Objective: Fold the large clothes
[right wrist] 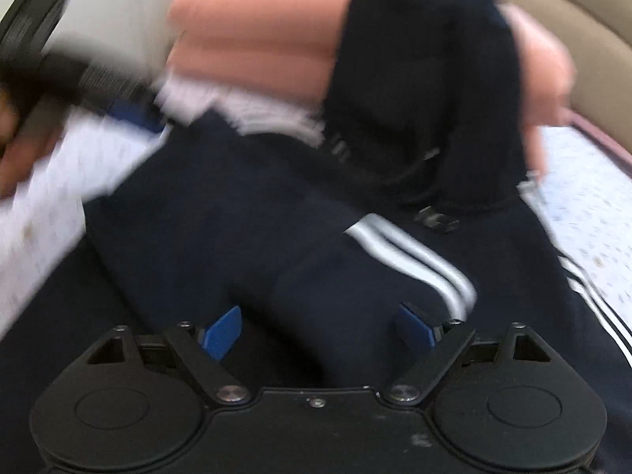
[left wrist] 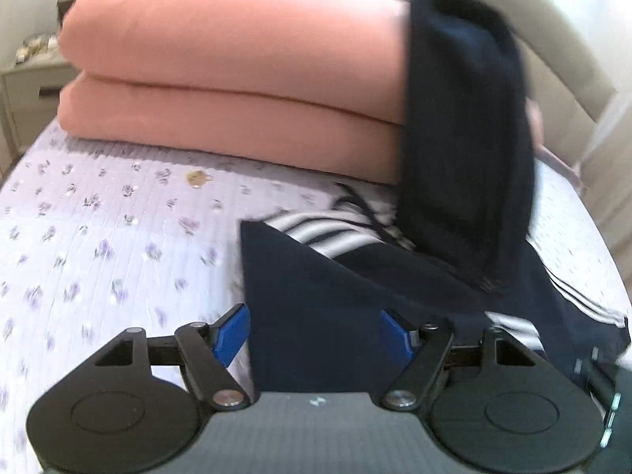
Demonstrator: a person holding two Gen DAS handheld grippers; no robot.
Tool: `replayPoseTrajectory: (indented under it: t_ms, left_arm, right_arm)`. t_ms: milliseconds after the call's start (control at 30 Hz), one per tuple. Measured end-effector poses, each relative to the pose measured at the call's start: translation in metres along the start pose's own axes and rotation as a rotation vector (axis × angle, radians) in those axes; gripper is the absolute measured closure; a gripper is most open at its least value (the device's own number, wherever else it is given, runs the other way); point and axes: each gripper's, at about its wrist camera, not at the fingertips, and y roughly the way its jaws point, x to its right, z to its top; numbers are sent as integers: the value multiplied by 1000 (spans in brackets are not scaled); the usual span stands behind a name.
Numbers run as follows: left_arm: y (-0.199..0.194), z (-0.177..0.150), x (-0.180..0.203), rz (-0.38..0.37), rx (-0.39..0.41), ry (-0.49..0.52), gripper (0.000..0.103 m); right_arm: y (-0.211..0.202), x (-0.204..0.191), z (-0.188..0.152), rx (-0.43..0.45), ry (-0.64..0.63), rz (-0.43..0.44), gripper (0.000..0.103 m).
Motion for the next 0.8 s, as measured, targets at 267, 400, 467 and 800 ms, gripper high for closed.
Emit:
replayPoseTrajectory:
  t_ms: [267,400,467,800]
  left_arm:
    - [41,15,-17,-52,11,-67,93]
    - [8,-2,-27,-149,318,-165,94]
    - [9,-8,-36,-140,312,-217,94]
    - [0,-47,-41,-167,114,-160,59]
  right_arm:
    - [-33,35,-5,198,186,45,91]
    - [-93,96,-46,522,552,103,91]
    - [-100,133,-91,594,821,102,87]
    - [-23,190,-182,435,1149,296,16]
